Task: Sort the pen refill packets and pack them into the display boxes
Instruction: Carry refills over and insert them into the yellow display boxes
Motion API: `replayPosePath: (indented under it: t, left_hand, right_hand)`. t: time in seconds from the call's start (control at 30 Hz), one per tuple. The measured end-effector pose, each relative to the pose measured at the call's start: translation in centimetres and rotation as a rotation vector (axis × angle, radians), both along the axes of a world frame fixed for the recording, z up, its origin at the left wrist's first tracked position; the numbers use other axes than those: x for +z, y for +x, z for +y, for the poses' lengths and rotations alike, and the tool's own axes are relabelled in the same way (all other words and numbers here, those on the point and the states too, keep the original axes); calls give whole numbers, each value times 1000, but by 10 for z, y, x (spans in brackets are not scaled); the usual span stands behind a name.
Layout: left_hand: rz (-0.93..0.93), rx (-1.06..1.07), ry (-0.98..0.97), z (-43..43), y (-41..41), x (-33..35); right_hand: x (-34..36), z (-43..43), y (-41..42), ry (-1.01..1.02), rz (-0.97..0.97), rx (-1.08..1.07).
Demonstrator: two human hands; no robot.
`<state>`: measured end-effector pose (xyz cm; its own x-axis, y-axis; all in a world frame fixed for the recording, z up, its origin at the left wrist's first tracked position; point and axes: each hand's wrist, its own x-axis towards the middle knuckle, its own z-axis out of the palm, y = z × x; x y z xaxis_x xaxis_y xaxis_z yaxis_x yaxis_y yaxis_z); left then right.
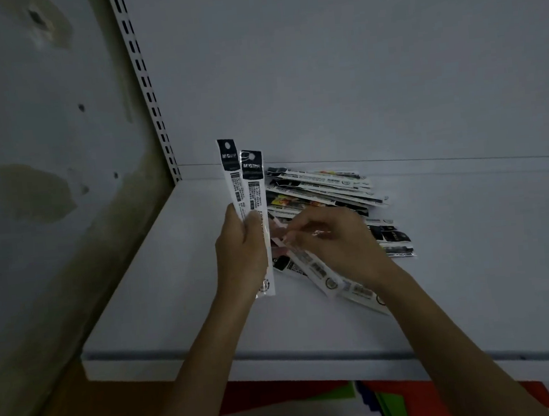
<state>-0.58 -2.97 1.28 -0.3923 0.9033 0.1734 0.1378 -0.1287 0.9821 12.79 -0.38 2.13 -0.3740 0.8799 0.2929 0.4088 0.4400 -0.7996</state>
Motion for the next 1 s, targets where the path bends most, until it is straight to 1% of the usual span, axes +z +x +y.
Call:
replayPosePath:
  t: [0.07,0.1,0.2,0.23,0.4,0.47,0.53,0.63,0.67,0.73,0.8,0.87,0.9,0.93,1.0]
  left_hand:
    - [-73,-21,46,0,-2,3]
    - [-79,-9,54,1,-4,4]
    - [-95,25,52,7,-13,0]
    - [-106,23,37,8,-15,-2]
    - [-176,-33,-47,8,-22,-5]
    - [-158,-40,-64,8,-24,-6]
    - [-135,-30,-73,9,-26,-7]
    - [-201,-54,-122,13,-21,-5]
    - [-196,-73,-138,14,-17,-3]
    - [-168,-146,-136,14,-3,0]
    - [-173,-213,-99,13,12,5]
    - [-154,-211,-57,14,25,10]
    - [-127,-212,-40,15,31,12]
    - [-95,-229,-35,16,37,14]
    - [-40,-304,-29,20,56,14]
  right_hand:
    - [-7,7,9,27,-40,-131]
    - [-11,11,13,51,-111,-192]
    - [-20,18,21,41,-429,-251]
    - [-22,17,20,27,-497,-244]
    - [-20,14,6,49,-587,-152]
    - [-19,18,3,64,-600,-174]
    - [-15,23,3,113,-536,-245]
    - [0,18,0,71,-184,-317]
    - [5,12,-5,88,-112,-313]
    - [10,0,-15,193,-110,-256]
    - [11,-10,-20,258,-122,-131]
    - [15,-15,-7,184,-77,-15]
    - [17,-16,5,138,-49,2]
    - [19,-17,21,108,-13,-32]
    - [19,-18,61,90,102,-236]
